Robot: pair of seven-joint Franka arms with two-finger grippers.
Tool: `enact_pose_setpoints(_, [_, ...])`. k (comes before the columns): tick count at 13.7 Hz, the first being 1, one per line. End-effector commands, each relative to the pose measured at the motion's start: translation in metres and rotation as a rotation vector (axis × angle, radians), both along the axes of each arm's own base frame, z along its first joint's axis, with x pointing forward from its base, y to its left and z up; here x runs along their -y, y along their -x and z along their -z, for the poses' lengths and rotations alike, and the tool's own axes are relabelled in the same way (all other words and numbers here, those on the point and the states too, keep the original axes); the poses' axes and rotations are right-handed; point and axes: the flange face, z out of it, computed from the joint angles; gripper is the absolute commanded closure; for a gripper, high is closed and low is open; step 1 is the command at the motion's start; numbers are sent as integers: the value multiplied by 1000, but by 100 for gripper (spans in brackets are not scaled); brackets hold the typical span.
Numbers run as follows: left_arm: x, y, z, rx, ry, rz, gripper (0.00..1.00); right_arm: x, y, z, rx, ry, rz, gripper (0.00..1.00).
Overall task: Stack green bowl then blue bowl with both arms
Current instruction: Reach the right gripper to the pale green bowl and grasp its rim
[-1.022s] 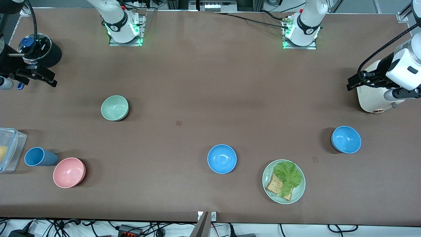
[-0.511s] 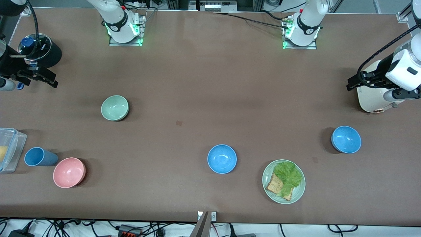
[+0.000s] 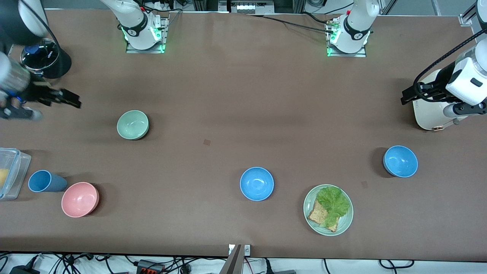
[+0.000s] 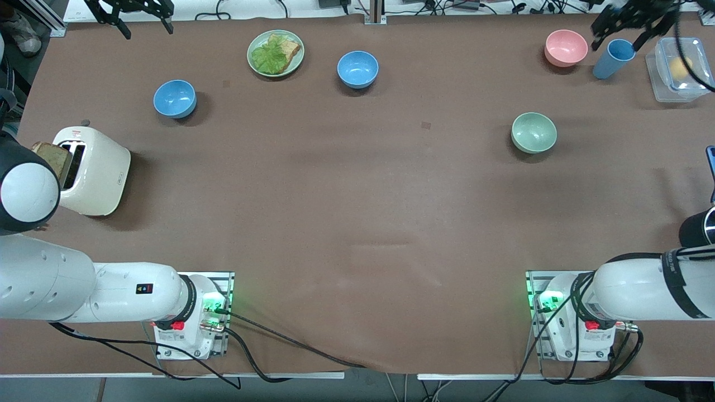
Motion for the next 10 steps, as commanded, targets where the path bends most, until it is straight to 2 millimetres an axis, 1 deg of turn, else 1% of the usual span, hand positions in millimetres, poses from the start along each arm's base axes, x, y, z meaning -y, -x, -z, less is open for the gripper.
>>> enact_pose_setpoints(1, [-2,2,-1,-13,22,-12,0,4,-25,74,-78,11,-14,0])
enact_pose_setpoints(3, [-3,2,-1,-14,22,-13,0,0,-33,130,-144,11,-22,0])
enact_pose_setpoints(5, [-5,2,0,-14,24,-15,0,1,-33,187,-228,8,-20,0])
enact_pose_setpoints(6, [-5,1,1,-17,24,-15,0,2,-31,208,-257,6,-20,0])
enact_pose_setpoints(7, [-5,1,1,-17,24,-17,0,3,-30,224,-279,5,-20,0])
enact_pose_setpoints(8, [-5,1,1,-17,24,-17,0,3,-29,232,-287,4,-20,0])
enact_pose_setpoints(10, [-5,1,1,-17,24,-17,0,4,-21,253,-326,-2,-13,0])
